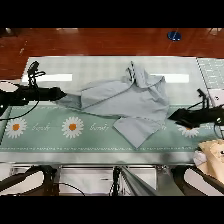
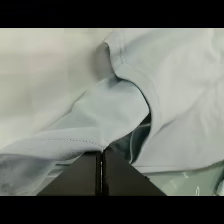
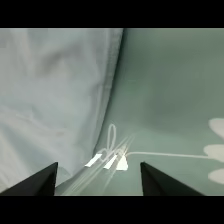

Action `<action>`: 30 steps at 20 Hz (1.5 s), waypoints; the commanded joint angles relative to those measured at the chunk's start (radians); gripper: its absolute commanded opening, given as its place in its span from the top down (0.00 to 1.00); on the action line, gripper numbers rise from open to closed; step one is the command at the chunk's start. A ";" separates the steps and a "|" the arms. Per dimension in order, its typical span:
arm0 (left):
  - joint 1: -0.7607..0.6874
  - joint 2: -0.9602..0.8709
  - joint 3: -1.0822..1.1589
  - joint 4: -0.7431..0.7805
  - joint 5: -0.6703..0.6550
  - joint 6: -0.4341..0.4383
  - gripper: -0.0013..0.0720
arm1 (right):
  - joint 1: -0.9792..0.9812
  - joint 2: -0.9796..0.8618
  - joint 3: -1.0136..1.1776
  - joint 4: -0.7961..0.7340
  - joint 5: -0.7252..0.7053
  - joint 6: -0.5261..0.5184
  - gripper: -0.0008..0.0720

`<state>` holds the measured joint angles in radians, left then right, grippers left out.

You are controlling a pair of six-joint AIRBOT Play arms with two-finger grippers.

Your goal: Fold the shirts.

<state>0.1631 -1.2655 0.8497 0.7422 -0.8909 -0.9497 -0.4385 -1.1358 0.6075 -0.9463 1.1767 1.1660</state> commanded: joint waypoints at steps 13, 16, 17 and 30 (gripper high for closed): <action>0.016 0.000 0.002 0.009 -0.030 0.000 0.95 | 0.304 -0.059 -0.192 0.296 -0.375 0.030 0.95; 0.065 0.000 0.006 0.009 -0.063 -0.001 0.95 | 0.304 0.024 -0.168 0.302 -0.374 0.020 0.95; 0.090 0.000 0.011 0.009 -0.086 -0.001 0.95 | 0.304 0.062 -0.160 0.302 -0.374 0.021 0.95; 0.386 -0.090 0.097 0.235 -0.266 -0.050 0.23 | 0.304 0.196 -0.147 0.310 -0.340 0.038 0.95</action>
<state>0.5262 -1.3136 0.9398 0.9127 -1.1301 -0.9649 -0.1349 -0.9443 0.4591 -0.6392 0.8307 1.2022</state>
